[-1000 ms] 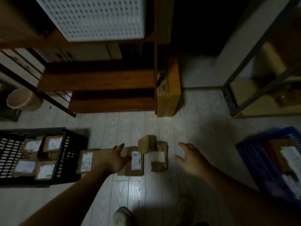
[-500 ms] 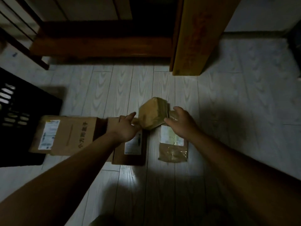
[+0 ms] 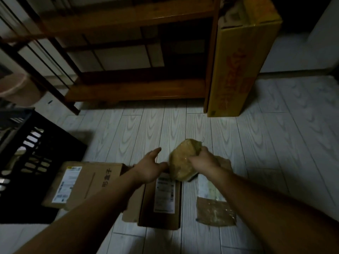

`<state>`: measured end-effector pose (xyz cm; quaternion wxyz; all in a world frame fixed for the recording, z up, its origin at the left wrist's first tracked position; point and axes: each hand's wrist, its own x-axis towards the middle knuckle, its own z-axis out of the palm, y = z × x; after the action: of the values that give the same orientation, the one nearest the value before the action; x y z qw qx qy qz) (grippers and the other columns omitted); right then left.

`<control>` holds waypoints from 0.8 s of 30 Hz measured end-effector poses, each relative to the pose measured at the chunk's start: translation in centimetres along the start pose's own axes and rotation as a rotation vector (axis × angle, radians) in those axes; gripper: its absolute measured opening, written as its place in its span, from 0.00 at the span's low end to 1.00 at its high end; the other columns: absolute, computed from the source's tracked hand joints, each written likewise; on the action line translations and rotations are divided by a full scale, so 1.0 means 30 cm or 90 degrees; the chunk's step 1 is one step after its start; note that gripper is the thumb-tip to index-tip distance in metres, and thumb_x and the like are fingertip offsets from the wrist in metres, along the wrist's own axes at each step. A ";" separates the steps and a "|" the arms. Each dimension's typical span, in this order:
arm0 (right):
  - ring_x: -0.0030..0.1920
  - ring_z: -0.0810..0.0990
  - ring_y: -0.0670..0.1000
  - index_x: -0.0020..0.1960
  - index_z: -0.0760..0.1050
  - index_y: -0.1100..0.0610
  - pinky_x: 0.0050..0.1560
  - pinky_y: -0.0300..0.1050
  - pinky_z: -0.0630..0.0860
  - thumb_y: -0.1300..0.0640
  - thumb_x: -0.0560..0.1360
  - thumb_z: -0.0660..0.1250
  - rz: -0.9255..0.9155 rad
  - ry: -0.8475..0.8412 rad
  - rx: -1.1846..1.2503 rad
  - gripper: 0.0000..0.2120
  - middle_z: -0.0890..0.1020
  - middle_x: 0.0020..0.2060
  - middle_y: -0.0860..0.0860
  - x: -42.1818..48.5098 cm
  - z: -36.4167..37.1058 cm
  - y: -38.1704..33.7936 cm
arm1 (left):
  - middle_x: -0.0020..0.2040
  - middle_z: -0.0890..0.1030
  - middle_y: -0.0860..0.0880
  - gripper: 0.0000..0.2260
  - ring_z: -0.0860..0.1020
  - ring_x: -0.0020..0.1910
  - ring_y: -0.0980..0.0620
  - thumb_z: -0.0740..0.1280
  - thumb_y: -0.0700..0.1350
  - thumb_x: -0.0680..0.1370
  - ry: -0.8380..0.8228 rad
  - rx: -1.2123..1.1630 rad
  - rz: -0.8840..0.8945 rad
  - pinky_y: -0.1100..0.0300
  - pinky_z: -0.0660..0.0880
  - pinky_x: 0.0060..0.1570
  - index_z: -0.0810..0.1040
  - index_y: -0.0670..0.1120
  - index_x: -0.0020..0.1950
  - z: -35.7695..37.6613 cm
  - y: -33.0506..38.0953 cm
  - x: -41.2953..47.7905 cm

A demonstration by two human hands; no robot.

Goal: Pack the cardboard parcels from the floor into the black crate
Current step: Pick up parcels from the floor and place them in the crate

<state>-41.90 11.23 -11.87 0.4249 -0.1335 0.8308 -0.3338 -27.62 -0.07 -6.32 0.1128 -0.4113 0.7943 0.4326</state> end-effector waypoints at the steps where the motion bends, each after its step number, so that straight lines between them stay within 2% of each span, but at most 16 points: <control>1: 0.56 0.77 0.57 0.73 0.60 0.51 0.53 0.48 0.76 0.45 0.71 0.64 -0.012 0.003 0.026 0.33 0.75 0.62 0.56 0.000 -0.008 -0.004 | 0.76 0.60 0.45 0.36 0.65 0.72 0.45 0.66 0.52 0.76 -0.002 -0.030 -0.012 0.57 0.65 0.65 0.50 0.51 0.77 0.001 0.000 0.009; 3: 0.52 0.78 0.56 0.69 0.64 0.48 0.54 0.55 0.78 0.46 0.69 0.64 -0.026 0.005 0.106 0.29 0.77 0.56 0.53 -0.020 -0.040 -0.044 | 0.74 0.64 0.43 0.40 0.69 0.68 0.43 0.68 0.53 0.75 0.006 -0.120 -0.039 0.58 0.68 0.57 0.46 0.50 0.78 -0.002 0.015 0.025; 5: 0.52 0.78 0.55 0.69 0.64 0.48 0.52 0.56 0.79 0.52 0.74 0.64 -0.051 0.009 0.227 0.24 0.77 0.55 0.52 -0.045 -0.079 -0.110 | 0.73 0.66 0.42 0.41 0.70 0.67 0.41 0.68 0.57 0.73 0.021 -0.245 -0.067 0.50 0.70 0.59 0.46 0.52 0.77 -0.023 0.045 0.045; 8: 0.52 0.79 0.54 0.71 0.64 0.50 0.51 0.54 0.80 0.57 0.76 0.63 -0.118 -0.001 0.329 0.24 0.77 0.58 0.53 -0.099 -0.149 -0.228 | 0.67 0.72 0.43 0.30 0.71 0.64 0.41 0.63 0.60 0.75 -0.046 -0.414 -0.050 0.43 0.70 0.62 0.61 0.50 0.73 -0.091 0.124 0.056; 10: 0.53 0.79 0.53 0.71 0.63 0.49 0.52 0.56 0.79 0.58 0.77 0.62 -0.161 0.004 0.333 0.24 0.77 0.57 0.52 -0.148 -0.197 -0.295 | 0.59 0.77 0.44 0.20 0.75 0.59 0.43 0.60 0.57 0.77 -0.072 -0.510 0.003 0.44 0.72 0.61 0.68 0.50 0.66 -0.139 0.185 0.047; 12: 0.53 0.79 0.54 0.70 0.63 0.48 0.54 0.56 0.79 0.59 0.77 0.61 -0.198 0.003 0.318 0.23 0.77 0.53 0.50 -0.193 -0.248 -0.341 | 0.56 0.79 0.45 0.16 0.77 0.56 0.44 0.60 0.54 0.79 -0.053 -0.568 0.065 0.47 0.74 0.60 0.69 0.49 0.64 -0.177 0.235 0.032; 15: 0.53 0.80 0.54 0.69 0.63 0.46 0.54 0.56 0.79 0.54 0.78 0.61 -0.230 0.023 0.284 0.21 0.78 0.52 0.49 -0.249 -0.309 -0.402 | 0.57 0.80 0.46 0.17 0.78 0.56 0.46 0.59 0.48 0.80 -0.045 -0.562 0.165 0.53 0.75 0.56 0.68 0.48 0.68 -0.218 0.278 0.003; 19: 0.62 0.75 0.53 0.70 0.65 0.44 0.64 0.60 0.71 0.34 0.77 0.52 -0.258 0.071 0.250 0.26 0.75 0.63 0.49 -0.288 -0.345 -0.463 | 0.58 0.74 0.54 0.23 0.77 0.54 0.52 0.61 0.39 0.78 0.010 -0.456 0.290 0.62 0.76 0.45 0.63 0.63 0.67 -0.262 0.320 -0.045; 20: 0.63 0.74 0.53 0.70 0.66 0.43 0.64 0.61 0.71 0.33 0.76 0.50 -0.261 0.070 0.253 0.26 0.75 0.64 0.49 -0.298 -0.348 -0.472 | 0.58 0.74 0.55 0.25 0.77 0.54 0.53 0.61 0.38 0.78 0.031 -0.424 0.304 0.62 0.76 0.44 0.64 0.65 0.67 -0.275 0.324 -0.053; 22: 0.61 0.75 0.52 0.69 0.66 0.44 0.62 0.60 0.73 0.33 0.77 0.49 -0.267 0.057 0.269 0.27 0.75 0.63 0.48 -0.313 -0.350 -0.478 | 0.59 0.74 0.55 0.25 0.77 0.54 0.53 0.62 0.37 0.78 0.039 -0.418 0.298 0.55 0.76 0.51 0.67 0.66 0.64 -0.299 0.320 -0.065; 24: 0.58 0.77 0.50 0.69 0.66 0.46 0.59 0.57 0.76 0.34 0.77 0.51 -0.273 0.057 0.272 0.26 0.76 0.62 0.49 -0.324 -0.341 -0.476 | 0.60 0.74 0.54 0.23 0.75 0.57 0.50 0.63 0.41 0.77 0.019 -0.452 0.279 0.48 0.74 0.58 0.67 0.65 0.65 -0.318 0.312 -0.080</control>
<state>-45.07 10.06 7.92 0.3264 -0.1983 0.7124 -0.5888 -31.42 -3.48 6.25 -0.1424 -0.2518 0.6660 0.6876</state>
